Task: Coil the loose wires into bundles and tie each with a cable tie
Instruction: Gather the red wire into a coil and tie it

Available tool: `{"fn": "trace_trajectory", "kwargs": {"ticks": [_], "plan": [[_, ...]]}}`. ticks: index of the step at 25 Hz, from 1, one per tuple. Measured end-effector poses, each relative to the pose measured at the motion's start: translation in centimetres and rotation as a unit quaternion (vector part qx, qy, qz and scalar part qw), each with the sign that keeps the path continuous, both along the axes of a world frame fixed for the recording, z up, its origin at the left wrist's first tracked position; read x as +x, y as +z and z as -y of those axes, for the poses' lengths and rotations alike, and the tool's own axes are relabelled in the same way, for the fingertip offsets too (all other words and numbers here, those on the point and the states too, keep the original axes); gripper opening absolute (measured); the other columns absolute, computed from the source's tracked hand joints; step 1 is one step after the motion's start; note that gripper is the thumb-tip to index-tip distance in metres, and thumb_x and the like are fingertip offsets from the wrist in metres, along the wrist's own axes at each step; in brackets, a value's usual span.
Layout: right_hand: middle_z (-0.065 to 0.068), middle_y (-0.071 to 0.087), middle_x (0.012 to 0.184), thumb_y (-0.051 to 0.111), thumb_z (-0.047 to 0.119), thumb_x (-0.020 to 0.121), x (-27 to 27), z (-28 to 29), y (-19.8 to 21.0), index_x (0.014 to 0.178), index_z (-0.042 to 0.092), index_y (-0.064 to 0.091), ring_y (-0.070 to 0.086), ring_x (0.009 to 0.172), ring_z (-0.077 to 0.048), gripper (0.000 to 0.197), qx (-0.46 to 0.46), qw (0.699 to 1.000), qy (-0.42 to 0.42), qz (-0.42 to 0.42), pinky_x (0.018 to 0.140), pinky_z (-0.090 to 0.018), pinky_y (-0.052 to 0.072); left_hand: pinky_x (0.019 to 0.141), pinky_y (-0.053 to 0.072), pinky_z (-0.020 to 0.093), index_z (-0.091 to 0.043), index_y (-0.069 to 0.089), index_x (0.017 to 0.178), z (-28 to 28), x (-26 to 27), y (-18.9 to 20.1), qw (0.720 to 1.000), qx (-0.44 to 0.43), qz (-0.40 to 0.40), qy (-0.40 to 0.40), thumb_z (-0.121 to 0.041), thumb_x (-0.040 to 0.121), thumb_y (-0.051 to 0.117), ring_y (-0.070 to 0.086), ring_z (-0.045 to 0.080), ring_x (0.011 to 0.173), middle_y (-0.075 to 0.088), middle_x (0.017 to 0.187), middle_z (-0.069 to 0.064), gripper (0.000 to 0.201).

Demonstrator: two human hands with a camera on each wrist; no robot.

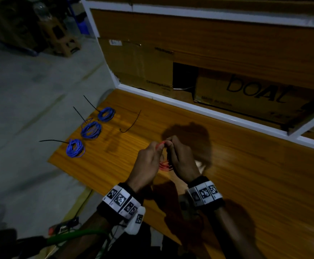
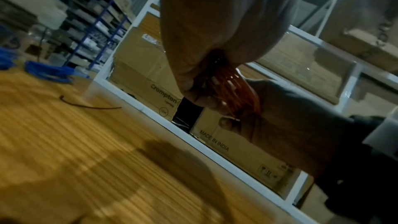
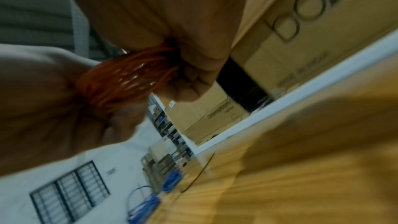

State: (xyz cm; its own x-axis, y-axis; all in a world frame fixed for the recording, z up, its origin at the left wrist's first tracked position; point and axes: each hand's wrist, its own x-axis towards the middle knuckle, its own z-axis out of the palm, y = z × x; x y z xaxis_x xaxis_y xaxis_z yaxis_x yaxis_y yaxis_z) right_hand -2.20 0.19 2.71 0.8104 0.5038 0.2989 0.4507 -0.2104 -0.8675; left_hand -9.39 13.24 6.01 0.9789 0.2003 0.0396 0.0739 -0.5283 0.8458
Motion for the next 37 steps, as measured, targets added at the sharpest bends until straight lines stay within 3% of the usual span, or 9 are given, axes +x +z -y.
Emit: {"fn": "trace_trajectory", "kwargs": {"ticks": [8, 16, 18, 22, 26, 29, 32, 35, 37], "plan": [[0.007, 0.055, 0.075, 0.04, 0.011, 0.108, 0.2, -6.7, 0.1, 0.098, 0.007, 0.056, 0.051, 0.059, -0.005, 0.019, 0.041, 0.998, -0.045, -0.003, 0.058, -0.014, 0.034, 0.067, 0.044, 0.025, -0.015, 0.06, 0.092, -5.3, 0.8, -0.5, 0.928, -0.368, -0.028, 0.043, -0.044, 0.1, 0.047, 0.053, 0.01, 0.066, 0.055, 0.066, -0.008, 0.033], [-0.012, 0.064, 0.083, 0.04, 0.027, 0.109, 0.8, -17.4, 0.1, 0.101, 0.009, 0.056, 0.063, 0.072, -0.034, 0.026, 0.051, 0.996, 0.009, -0.069, 0.065, -0.048, 0.048, 0.058, 0.029, 0.027, -0.012, 0.048, 0.078, -17.1, 2.2, -1.4, 0.866, -0.496, -0.054, 0.0, -0.032, 0.1, 0.043, 0.033, 0.009, 0.05, 0.035, 0.052, -0.005, 0.03], [-0.012, 0.064, 0.086, 0.047, 0.032, 0.106, 2.0, -20.2, -0.2, 0.098, 0.004, 0.06, 0.063, 0.077, -0.03, 0.032, 0.051, 0.986, 0.014, -0.158, 0.069, -0.041, 0.049, 0.056, 0.03, 0.026, -0.012, 0.05, 0.075, -19.8, 2.7, -1.8, 0.871, -0.489, -0.047, 0.019, -0.025, 0.105, 0.041, 0.034, 0.008, 0.049, 0.036, 0.052, -0.005, 0.034], [-0.008, 0.062, 0.073, 0.065, 0.037, 0.095, 7.5, -22.6, -1.8, 0.085, 0.013, 0.068, 0.058, 0.058, -0.018, 0.026, 0.035, 0.883, -0.107, -0.456, 0.052, -0.025, 0.045, 0.054, 0.032, 0.02, -0.016, 0.051, 0.069, -23.6, 3.4, -2.5, 0.902, -0.428, -0.033, 0.032, -0.022, 0.108, 0.036, 0.035, 0.005, 0.047, 0.037, 0.05, -0.01, 0.042], [-0.004, 0.07, 0.064, 0.069, 0.025, 0.088, 11.5, -24.1, -2.2, 0.06, 0.011, 0.07, 0.07, 0.066, -0.023, 0.031, -0.271, 0.892, -0.255, -0.258, 0.061, -0.031, 0.054, 0.061, 0.032, 0.025, -0.016, 0.044, 0.074, -26.3, 3.7, -2.7, 0.924, -0.379, -0.051, -0.007, -0.024, 0.11, 0.032, 0.033, 0.007, 0.052, 0.037, 0.054, -0.01, 0.039], [-0.003, 0.058, 0.06, 0.067, 0.02, 0.087, 11.7, -25.6, -1.7, 0.056, 0.012, 0.058, 0.065, 0.069, -0.027, 0.033, -0.34, 0.879, -0.265, -0.205, 0.065, -0.032, 0.054, 0.068, 0.033, 0.03, -0.014, 0.043, 0.074, -27.6, 4.3, -2.9, 0.909, -0.413, -0.054, -0.016, -0.022, 0.11, 0.031, 0.034, 0.007, 0.052, 0.037, 0.054, -0.008, 0.039], [-0.013, 0.066, 0.1, 0.062, 0.021, 0.093, 12.5, -26.7, -2.4, 0.087, 0.01, 0.068, 0.063, 0.105, -0.035, 0.014, -0.419, 0.86, -0.225, -0.184, 0.086, -0.034, 0.051, 0.072, 0.033, 0.035, -0.014, 0.044, 0.074, -28.8, 5.0, -3.4, 0.903, -0.424, -0.062, -0.019, -0.022, 0.109, 0.033, 0.034, 0.009, 0.053, 0.037, 0.054, -0.008, 0.037], [-0.015, 0.058, 0.135, 0.058, 0.023, 0.098, 13.5, -27.6, -3.1, 0.126, 0.008, 0.064, 0.055, 0.125, -0.031, 0.032, -0.457, 0.847, -0.196, -0.191, 0.089, -0.028, 0.043, 0.07, 0.033, 0.033, -0.015, 0.044, 0.074, -29.6, 5.7, -3.5, 0.908, -0.412, -0.069, -0.024, -0.025, 0.109, 0.035, 0.034, 0.01, 0.053, 0.038, 0.055, -0.007, 0.037], [-0.015, 0.066, 0.115, 0.057, 0.028, 0.099, 13.8, -28.4, -3.4, 0.092, 0.016, 0.069, 0.062, 0.108, -0.032, 0.018, -0.462, 0.852, -0.196, -0.144, 0.078, -0.03, 0.044, 0.069, 0.032, 0.034, -0.015, 0.043, 0.074, -29.9, 6.2, -3.4, 0.911, -0.407, -0.07, -0.028, -0.022, 0.108, 0.035, 0.034, 0.009, 0.052, 0.038, 0.055, -0.008, 0.036]]}}
